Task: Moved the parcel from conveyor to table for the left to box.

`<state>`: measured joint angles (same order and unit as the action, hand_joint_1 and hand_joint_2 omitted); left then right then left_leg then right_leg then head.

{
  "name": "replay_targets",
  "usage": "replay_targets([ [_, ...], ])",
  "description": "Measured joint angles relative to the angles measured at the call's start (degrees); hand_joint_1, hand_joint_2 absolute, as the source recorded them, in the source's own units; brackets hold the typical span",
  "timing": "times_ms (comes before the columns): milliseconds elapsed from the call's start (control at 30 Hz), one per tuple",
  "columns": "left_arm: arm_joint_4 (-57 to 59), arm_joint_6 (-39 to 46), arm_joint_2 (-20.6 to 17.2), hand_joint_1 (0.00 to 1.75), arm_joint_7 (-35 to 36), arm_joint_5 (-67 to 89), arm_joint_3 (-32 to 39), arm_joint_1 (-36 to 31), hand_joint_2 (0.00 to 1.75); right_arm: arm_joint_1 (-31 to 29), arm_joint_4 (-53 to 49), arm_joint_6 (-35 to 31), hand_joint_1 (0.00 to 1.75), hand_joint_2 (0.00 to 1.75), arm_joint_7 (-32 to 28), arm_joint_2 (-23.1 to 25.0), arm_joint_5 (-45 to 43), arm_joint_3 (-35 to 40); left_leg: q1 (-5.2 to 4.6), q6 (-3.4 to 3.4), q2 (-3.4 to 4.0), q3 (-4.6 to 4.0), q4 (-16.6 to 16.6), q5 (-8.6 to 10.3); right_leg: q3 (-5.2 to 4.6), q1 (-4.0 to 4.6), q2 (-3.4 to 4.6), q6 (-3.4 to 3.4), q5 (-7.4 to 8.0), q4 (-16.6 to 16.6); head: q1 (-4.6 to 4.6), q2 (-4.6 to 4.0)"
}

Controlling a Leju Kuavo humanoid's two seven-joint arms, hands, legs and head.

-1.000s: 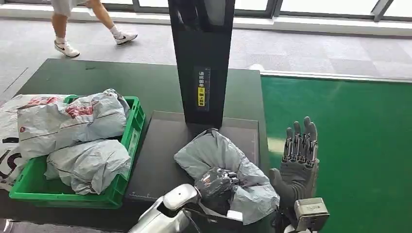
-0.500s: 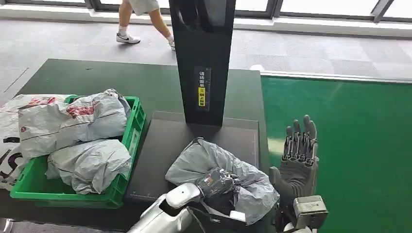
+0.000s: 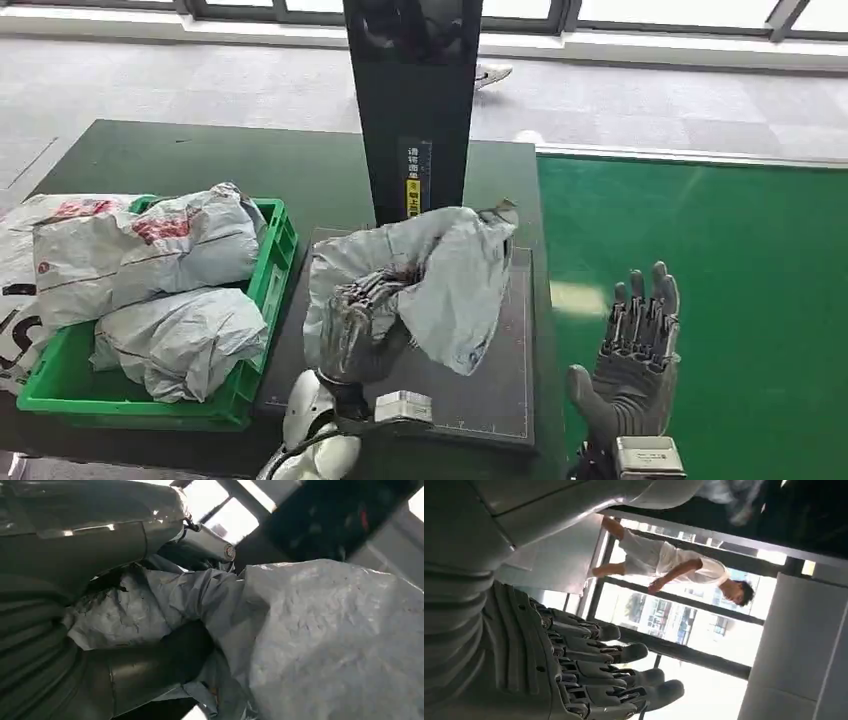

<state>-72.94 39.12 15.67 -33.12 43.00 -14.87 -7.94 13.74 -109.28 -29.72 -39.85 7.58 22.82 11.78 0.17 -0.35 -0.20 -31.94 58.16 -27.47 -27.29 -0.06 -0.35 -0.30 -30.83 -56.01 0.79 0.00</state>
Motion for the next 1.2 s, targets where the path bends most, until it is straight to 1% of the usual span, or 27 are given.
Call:
replay_targets([
  [133,-6.7,0.7,-0.1,1.75,-4.7,-5.0,2.4,2.0,1.75,0.3,-0.2,-0.1,0.0,1.75,0.0,-0.1,0.2,0.2,0.0,0.0,0.02,0.0,0.0,0.0,-0.04,0.0,0.01,0.0,0.0,0.0,0.0,0.0],
  [400,-13.8,0.9,-0.1,1.75,-6.8,-7.7,6.1,4.2,1.75,0.0,-0.2,0.5,0.0,1.75,0.0,-0.1,0.7,0.7,0.0,0.0,0.0,0.0,0.0,0.01,0.01,-0.01,0.0,0.01,0.01,0.0,0.0,0.0],
  [467,-16.0,0.9,0.1,1.75,-6.9,-5.3,8.2,4.7,1.75,-0.4,-0.2,1.1,0.0,1.75,0.0,-0.1,1.4,0.8,0.0,0.0,0.02,-0.02,0.0,0.01,0.0,0.0,0.01,0.01,0.01,0.0,0.0,0.0],
  [500,-17.5,0.9,0.2,1.75,-6.9,-3.1,9.8,5.1,1.75,-0.7,-0.1,1.2,0.0,1.75,0.0,-0.1,1.7,0.9,0.0,0.0,0.07,-0.02,0.0,0.01,-0.03,0.0,0.06,0.01,0.01,0.0,0.0,0.0],
  [600,-22.6,0.9,0.8,1.75,-7.0,2.3,18.1,4.7,1.75,-1.1,-0.1,1.2,0.0,1.75,0.0,-0.1,2.1,1.0,0.0,0.0,0.06,0.02,0.0,0.01,-0.09,0.0,0.05,-0.01,-0.01,0.0,0.0,0.0],
  [700,-25.1,0.9,1.1,1.75,-6.9,3.8,23.3,4.6,1.75,-1.4,-0.1,1.2,0.0,1.75,0.0,-0.1,2.1,1.0,0.03,-0.01,0.07,0.0,0.0,0.01,-0.11,0.03,0.06,-0.01,-0.01,0.0,0.0,0.0],
  [767,-26.9,0.9,1.2,1.75,-5.0,7.8,26.6,4.1,1.75,-1.6,-0.1,1.3,0.0,1.75,0.0,-0.1,1.9,1.0,0.04,-0.01,0.07,-0.02,0.0,0.01,-0.1,0.04,0.06,-0.02,-0.01,-0.1,0.0,0.0],
  [867,-29.4,0.9,1.5,1.75,-6.5,12.8,35.6,1.0,1.75,-1.8,0.1,1.6,0.0,1.75,0.0,-0.1,1.2,1.0,0.04,-0.03,0.08,-0.03,0.0,0.02,-0.07,0.03,0.07,-0.02,-0.01,-0.1,0.0,0.0],
  [933,-31.0,0.9,1.6,1.75,-6.7,13.6,40.5,0.7,1.75,-1.9,0.3,1.5,0.0,1.75,0.0,-0.1,0.9,1.0,0.03,-0.03,0.19,0.01,0.0,0.02,-0.12,0.02,0.18,-0.02,-0.01,-0.1,0.0,0.0],
  [1067,-32.7,0.9,1.8,1.75,-6.9,14.3,46.9,-0.2,1.75,-2.2,0.5,1.1,0.0,1.75,0.0,-0.2,0.9,1.0,0.03,-0.03,0.11,-0.04,0.0,0.02,-0.17,0.01,0.12,-0.03,-0.02,-0.1,0.0,0.0],
  [1200,-33.6,0.9,1.9,1.75,-6.9,14.4,49.8,-0.3,1.75,-2.4,0.7,1.0,0.0,1.75,0.0,-0.2,0.9,1.0,0.01,-0.04,0.13,-0.04,0.0,0.02,-0.19,-0.01,0.14,-0.02,-0.01,-0.1,0.0,0.0],
])
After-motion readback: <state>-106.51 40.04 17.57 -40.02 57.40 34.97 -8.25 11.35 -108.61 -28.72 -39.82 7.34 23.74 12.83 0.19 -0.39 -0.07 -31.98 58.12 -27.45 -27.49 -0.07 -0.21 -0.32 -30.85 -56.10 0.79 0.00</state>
